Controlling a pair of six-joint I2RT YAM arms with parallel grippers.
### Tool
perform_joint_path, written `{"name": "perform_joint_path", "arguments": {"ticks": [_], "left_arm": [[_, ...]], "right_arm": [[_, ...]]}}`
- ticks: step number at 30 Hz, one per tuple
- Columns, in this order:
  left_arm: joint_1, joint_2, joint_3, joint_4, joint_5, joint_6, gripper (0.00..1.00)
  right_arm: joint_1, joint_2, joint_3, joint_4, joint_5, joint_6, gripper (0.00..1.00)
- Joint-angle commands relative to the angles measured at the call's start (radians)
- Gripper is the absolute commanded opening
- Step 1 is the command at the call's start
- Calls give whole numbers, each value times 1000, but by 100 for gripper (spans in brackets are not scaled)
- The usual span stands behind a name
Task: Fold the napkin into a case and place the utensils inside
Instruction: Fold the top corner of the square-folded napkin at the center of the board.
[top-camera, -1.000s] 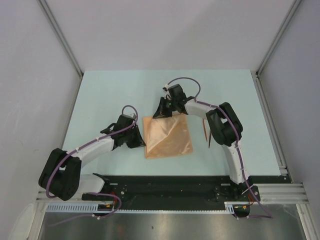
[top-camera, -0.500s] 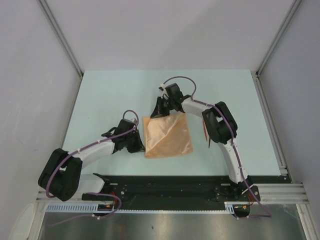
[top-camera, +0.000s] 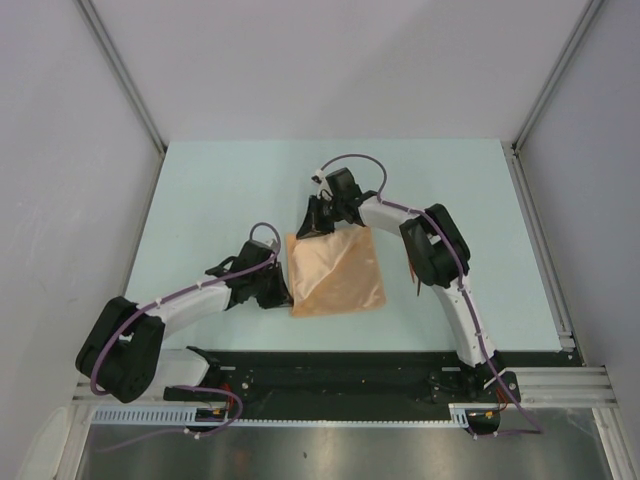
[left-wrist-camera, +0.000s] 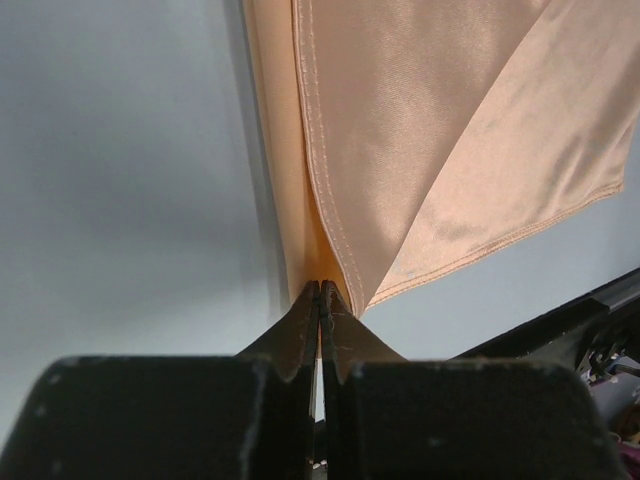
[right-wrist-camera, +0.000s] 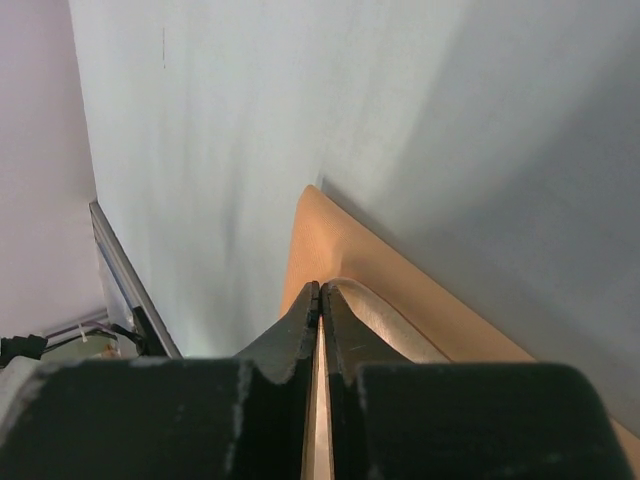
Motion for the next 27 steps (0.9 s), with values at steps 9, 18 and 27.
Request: {"name": "perform_joint_path", "arguments": {"ticks": [9,18,27], "left_arm": [[-17,-18,-8,4,-13,-22,4],[-17,-8,-5,1,-16,-19,4],[-14,-165,46,-182,-185,-18,40]], "right_arm": [[7,41,92,14,-26,-13,6],[7,78,120,5,-27,-11,6],[-28,-7,135,-77,9,-51,54]]}}
